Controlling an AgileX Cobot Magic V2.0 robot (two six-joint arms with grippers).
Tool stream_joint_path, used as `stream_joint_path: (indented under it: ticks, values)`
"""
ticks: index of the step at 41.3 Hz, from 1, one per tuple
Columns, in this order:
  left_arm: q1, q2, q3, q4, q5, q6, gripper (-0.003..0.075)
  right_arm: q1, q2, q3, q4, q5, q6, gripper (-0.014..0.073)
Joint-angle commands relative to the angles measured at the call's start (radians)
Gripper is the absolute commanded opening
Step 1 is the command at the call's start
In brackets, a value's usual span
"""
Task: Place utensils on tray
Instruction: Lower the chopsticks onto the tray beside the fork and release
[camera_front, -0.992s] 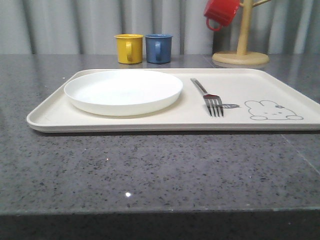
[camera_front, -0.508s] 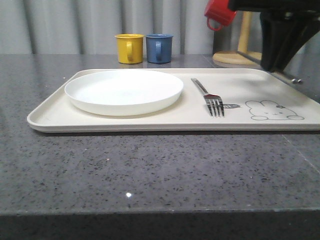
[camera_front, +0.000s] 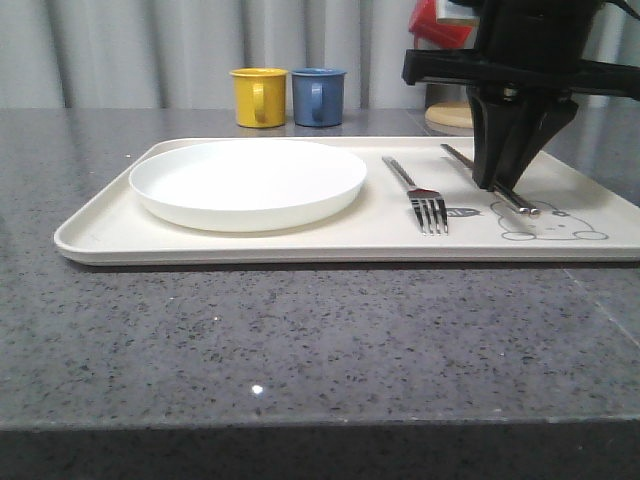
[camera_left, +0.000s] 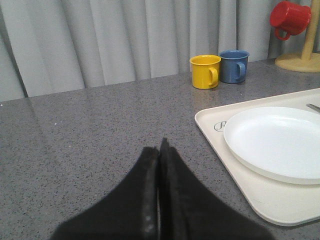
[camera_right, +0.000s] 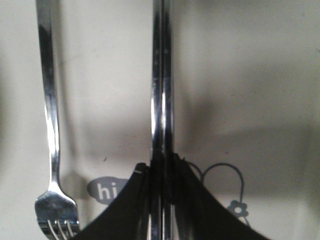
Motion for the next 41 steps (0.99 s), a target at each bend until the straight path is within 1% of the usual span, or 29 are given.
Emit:
stream_joint_path:
  ticks: [1, 21, 34, 41]
  values:
    - [0.001, 0.008, -0.028, -0.009, -0.085, -0.008, -0.0019, 0.000, -0.046, -0.034, -0.005, -0.030, 0.002, -0.0006]
    - [0.001, 0.008, -0.028, -0.009, -0.085, -0.008, -0.0019, 0.000, -0.027, -0.034, -0.005, -0.033, 0.002, 0.0000]
    - [0.001, 0.008, -0.028, -0.009, -0.085, -0.008, -0.0019, 0.000, -0.023, -0.034, -0.005, -0.030, 0.002, 0.0117]
    - [0.001, 0.008, -0.028, -0.009, -0.085, -0.008, -0.0019, 0.000, -0.023, -0.034, -0.005, -0.030, 0.002, 0.0208]
